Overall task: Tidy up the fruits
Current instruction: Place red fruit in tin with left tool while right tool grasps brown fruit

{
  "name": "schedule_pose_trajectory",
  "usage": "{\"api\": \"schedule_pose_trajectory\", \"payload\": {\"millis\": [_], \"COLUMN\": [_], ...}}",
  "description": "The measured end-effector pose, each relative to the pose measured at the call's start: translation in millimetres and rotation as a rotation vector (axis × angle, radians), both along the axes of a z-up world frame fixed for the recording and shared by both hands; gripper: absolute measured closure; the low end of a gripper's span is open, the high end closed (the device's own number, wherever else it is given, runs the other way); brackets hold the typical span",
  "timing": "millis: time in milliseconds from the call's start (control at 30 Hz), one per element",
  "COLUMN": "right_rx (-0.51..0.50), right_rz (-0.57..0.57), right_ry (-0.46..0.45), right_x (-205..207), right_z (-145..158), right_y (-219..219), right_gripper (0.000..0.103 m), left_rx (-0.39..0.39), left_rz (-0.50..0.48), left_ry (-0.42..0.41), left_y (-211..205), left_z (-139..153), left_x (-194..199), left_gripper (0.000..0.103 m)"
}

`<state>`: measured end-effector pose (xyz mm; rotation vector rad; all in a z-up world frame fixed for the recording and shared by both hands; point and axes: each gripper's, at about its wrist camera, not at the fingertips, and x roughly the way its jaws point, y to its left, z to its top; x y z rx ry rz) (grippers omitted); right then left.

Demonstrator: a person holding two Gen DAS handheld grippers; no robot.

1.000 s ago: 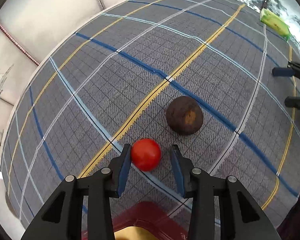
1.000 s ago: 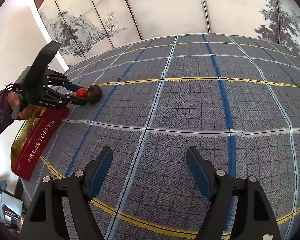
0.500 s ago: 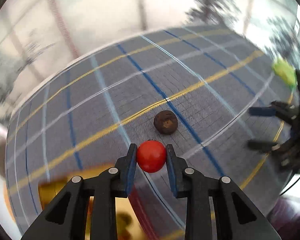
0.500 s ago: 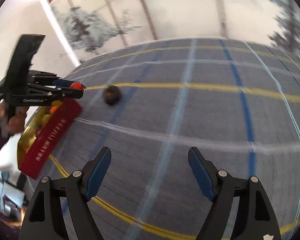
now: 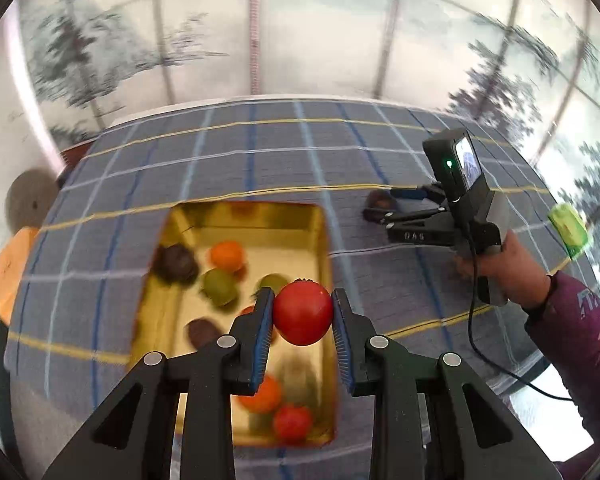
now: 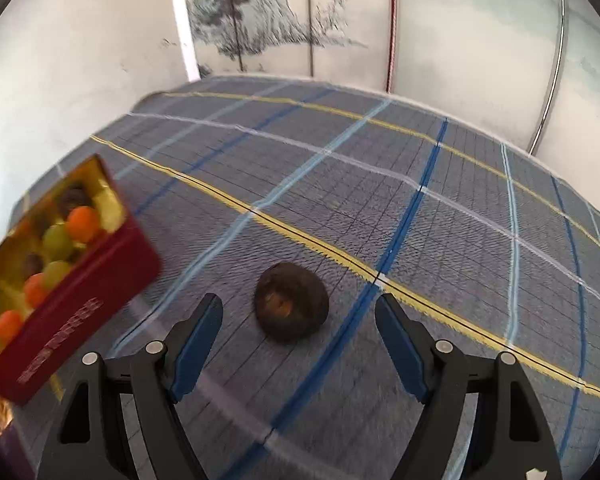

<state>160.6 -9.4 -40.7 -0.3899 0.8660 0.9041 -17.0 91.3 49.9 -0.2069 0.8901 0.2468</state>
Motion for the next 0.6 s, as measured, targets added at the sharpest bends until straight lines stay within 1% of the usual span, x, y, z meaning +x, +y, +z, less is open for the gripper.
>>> {"api": "schedule_pose_trajectory", "payload": {"millis": [33, 67, 100, 167, 233, 300, 400, 500, 600], "right_rx": [-0.001, -0.019, -0.031, -0.012, 0.012, 0.061, 0.087, 0.071, 0.048], "right_rz": [0.003, -0.006, -0.016, -0.027, -0.058, -0.110, -0.205, -0.279, -0.317], "right_ry": [0.012, 0.004, -0.004, 0.027, -0.003, 0.001, -0.005, -0.010, -0.009], "right_x": [2.3, 3.3, 2.7, 0.4, -12.1, -23.8, -34.9, -42.2, -46.3], "right_z": [-3.2, -5.4, -4.2, -1.8, 4.9, 13.1, 18.2, 15.1, 10.0], "right_y": [3.2, 5.9, 6.9, 0.8, -15.3, -42.3, -80.2, -110.3, -124.2], "right_gripper": [0.054, 0.067, 0.067, 0.068, 0.068, 0.068, 0.067, 0.067, 0.067], "left_rx": [-0.001, 0.001, 0.000, -0.011, -0.018, 0.005, 0.032, 0.029, 0.044], "left_rz": [0.021, 0.044, 0.072, 0.108, 0.136, 0.151, 0.154, 0.151, 0.157], "left_ry": [-0.006, -0.009, -0.014, -0.025, -0.030, -0.034, -0.034, -0.037, -0.029], "left_y": [4.6, 9.1, 15.1, 25.5, 33.3, 36.0, 36.1, 34.3, 32.9], "left_z": [-0.1, -1.0, -2.5, -6.1, -11.3, -18.2, -30.0, -39.4, -48.0], "left_x": [-7.3, -13.3, -21.7, -34.5, -43.1, -49.7, -55.6, -59.9, -60.6], "left_gripper": [0.073, 0.073, 0.073, 0.073, 0.073, 0.073, 0.073, 0.073, 0.073]}}
